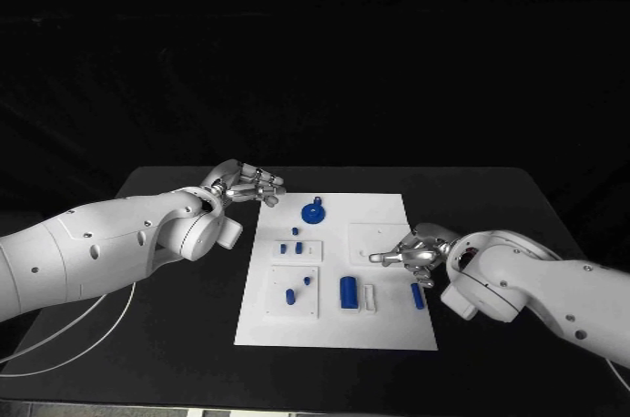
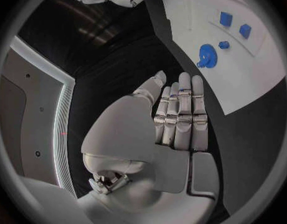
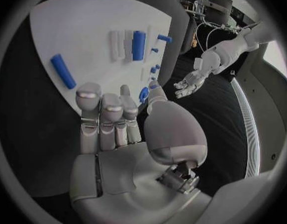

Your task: Assemble the parts on the task board

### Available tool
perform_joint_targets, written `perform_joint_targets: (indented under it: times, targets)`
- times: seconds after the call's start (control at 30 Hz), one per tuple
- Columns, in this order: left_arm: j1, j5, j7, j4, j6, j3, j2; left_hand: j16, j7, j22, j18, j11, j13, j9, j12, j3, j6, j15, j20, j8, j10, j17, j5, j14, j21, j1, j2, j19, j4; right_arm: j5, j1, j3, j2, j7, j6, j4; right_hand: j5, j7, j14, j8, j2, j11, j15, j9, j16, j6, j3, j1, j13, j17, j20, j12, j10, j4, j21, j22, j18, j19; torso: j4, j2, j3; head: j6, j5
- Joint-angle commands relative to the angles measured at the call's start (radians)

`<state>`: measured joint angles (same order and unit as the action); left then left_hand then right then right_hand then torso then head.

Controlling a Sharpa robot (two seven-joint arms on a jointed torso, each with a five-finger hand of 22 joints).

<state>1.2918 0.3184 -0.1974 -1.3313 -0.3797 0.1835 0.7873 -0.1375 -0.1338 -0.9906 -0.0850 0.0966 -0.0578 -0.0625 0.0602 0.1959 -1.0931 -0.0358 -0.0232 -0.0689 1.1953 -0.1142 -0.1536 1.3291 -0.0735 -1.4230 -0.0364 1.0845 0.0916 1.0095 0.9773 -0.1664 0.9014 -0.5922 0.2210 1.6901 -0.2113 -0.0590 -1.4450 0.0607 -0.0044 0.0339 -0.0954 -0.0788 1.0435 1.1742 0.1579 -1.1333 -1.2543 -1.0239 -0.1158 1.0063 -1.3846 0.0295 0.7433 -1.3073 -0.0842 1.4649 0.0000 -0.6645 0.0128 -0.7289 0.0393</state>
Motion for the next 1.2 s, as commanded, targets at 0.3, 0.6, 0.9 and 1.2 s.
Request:
perform_joint_targets:
  times: [0.3,0.6,0.9,1.2]
  targets:
    - [0.0,-0.005,-0.005,-0.004,0.011,0.0,0.0,0.0,0.004,0.003,0.011,-0.001,0.0,-0.002,0.001,0.0,0.005,-0.008,0.0,0.005,-0.004,-0.002,-0.001,0.002,0.005,0.01,0.001,0.006,-0.008,0.016,0.023,-0.019,0.091,-0.014,-0.196,-0.005,0.017,0.007,-0.003,0.003,-0.001,0.006,-0.004,0.004,0.012,0.026,-0.115,-0.026,-0.011,-0.012,-0.004,0.015,-0.009,-0.095,0.014,-0.059,0.012,0.056,-0.0004,-0.001,0.0,0.004,-0.035]
    - [0.0,-0.005,-0.004,-0.007,0.011,0.001,0.0,0.0,0.004,0.003,0.011,-0.001,0.0,-0.002,0.001,0.0,0.004,-0.008,0.0,0.005,-0.003,-0.002,-0.001,0.001,0.004,0.008,0.0,0.006,-0.008,0.152,-0.007,-0.017,0.12,-0.102,-0.263,0.015,0.024,0.006,-0.004,0.003,-0.025,0.005,-0.002,0.003,0.014,0.027,-0.133,-0.005,-0.011,-0.016,-0.003,0.013,-0.008,-0.075,0.013,-0.063,0.013,0.056,0.0011,-0.001,-0.0003,0.003,-0.052]
    - [0.0,-0.005,-0.004,-0.01,0.011,0.001,0.002,0.0,0.004,0.003,0.011,-0.001,0.0,-0.002,0.001,0.0,0.004,-0.008,0.0,0.005,-0.003,-0.002,-0.001,0.001,0.004,0.008,0.0,0.006,-0.008,0.232,-0.045,-0.011,0.115,-0.13,-0.297,0.026,0.055,0.007,-0.006,0.003,-0.037,0.005,-0.001,0.001,0.029,0.028,-0.135,0.004,-0.019,-0.031,-0.002,0.025,-0.012,-0.037,0.025,-0.07,0.013,0.058,0.003,-0.001,-0.0018,-0.002,-0.057]
    - [0.0,-0.005,-0.003,-0.013,0.012,0.002,0.005,0.0,0.004,0.003,0.011,-0.001,0.0,-0.002,0.001,0.0,0.004,-0.008,0.0,0.005,-0.003,-0.002,-0.001,0.001,0.004,0.008,0.0,0.006,-0.008,0.29,-0.063,-0.002,0.101,-0.136,-0.298,0.015,0.067,0.008,-0.005,0.003,-0.039,0.005,-0.001,0.0,0.029,0.032,-0.141,0.006,-0.019,-0.032,-0.002,0.023,-0.012,-0.023,0.025,-0.071,0.013,0.057,0.0034,-0.001,-0.002,-0.004,-0.059]
